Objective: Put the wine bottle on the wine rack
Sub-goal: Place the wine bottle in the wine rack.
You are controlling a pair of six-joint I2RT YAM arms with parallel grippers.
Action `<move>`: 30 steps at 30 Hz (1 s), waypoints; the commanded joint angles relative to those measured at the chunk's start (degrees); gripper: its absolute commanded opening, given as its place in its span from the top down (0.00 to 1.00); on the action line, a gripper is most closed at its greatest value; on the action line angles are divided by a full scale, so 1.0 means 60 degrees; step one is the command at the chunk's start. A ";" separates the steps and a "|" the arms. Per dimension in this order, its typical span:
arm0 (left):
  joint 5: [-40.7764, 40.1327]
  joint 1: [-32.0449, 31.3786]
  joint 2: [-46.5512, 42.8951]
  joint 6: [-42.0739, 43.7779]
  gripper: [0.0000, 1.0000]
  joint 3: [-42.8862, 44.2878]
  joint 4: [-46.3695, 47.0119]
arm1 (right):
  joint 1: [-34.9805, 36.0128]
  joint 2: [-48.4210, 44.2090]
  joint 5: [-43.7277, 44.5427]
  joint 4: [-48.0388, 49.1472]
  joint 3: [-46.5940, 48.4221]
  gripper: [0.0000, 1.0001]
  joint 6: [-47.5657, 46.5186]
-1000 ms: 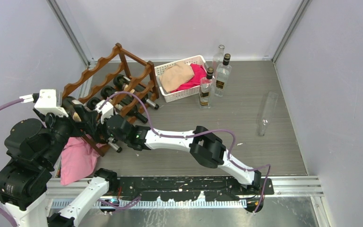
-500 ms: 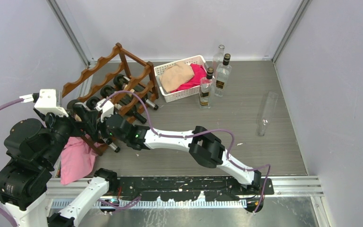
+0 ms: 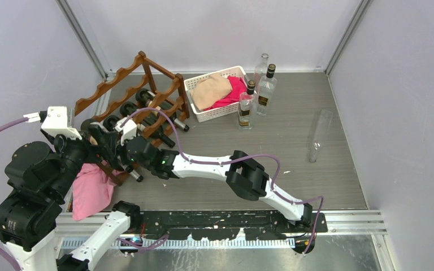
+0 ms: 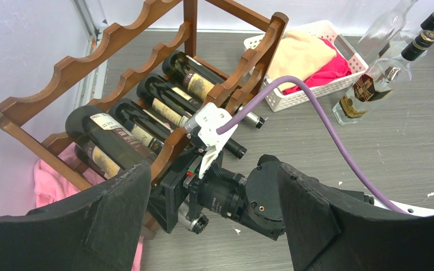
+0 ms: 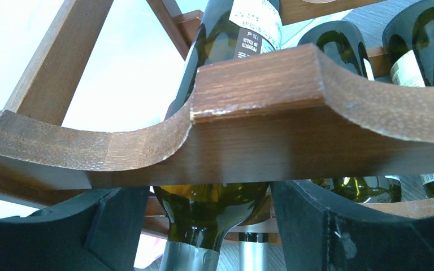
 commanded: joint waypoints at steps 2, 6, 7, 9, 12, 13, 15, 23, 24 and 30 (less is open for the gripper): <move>0.0124 0.0006 -0.0045 -0.0148 0.19 0.0048 0.0599 | -0.0223 -0.0266 0.0666 0.1441 0.0114 0.29 0.0525; 0.0139 0.0006 -0.0062 -0.0159 0.19 0.0008 0.0616 | -0.0204 -0.0454 0.0597 0.1737 -0.0184 0.18 0.0112; 0.0139 0.0006 -0.0062 -0.0158 0.19 0.0008 0.0629 | -0.0214 -0.0503 0.0590 0.1802 -0.0218 0.17 0.0016; 0.0160 0.0006 -0.0053 -0.0158 0.19 0.0008 0.0674 | -0.0201 -0.0586 0.0582 0.1913 -0.0248 0.14 -0.0158; 0.0194 0.0006 -0.0029 -0.0143 0.19 0.0015 0.0734 | -0.0208 -0.0733 0.0536 0.2007 -0.0273 0.12 -0.0327; 0.0197 0.0006 -0.0021 -0.0143 0.19 0.0021 0.0750 | -0.0209 -0.0783 0.0512 0.2026 -0.0295 0.11 -0.0344; 0.0198 0.0006 -0.0022 -0.0143 0.19 0.0022 0.0767 | -0.0212 -0.0886 0.0495 0.2045 -0.0340 0.11 -0.0368; 0.0234 0.0006 -0.0062 -0.0158 0.20 0.0008 0.0894 | -0.0235 -0.1273 0.0467 0.1942 -0.0396 0.10 -0.0368; 0.0240 0.0006 -0.0062 -0.0165 0.19 -0.0003 0.0919 | -0.0249 -0.1337 0.0454 0.1943 -0.0416 0.09 -0.0368; 0.0313 0.0006 -0.0112 -0.0258 0.20 -0.0046 0.1029 | -0.0268 -0.1706 0.0332 0.1943 -0.0742 0.09 -0.0354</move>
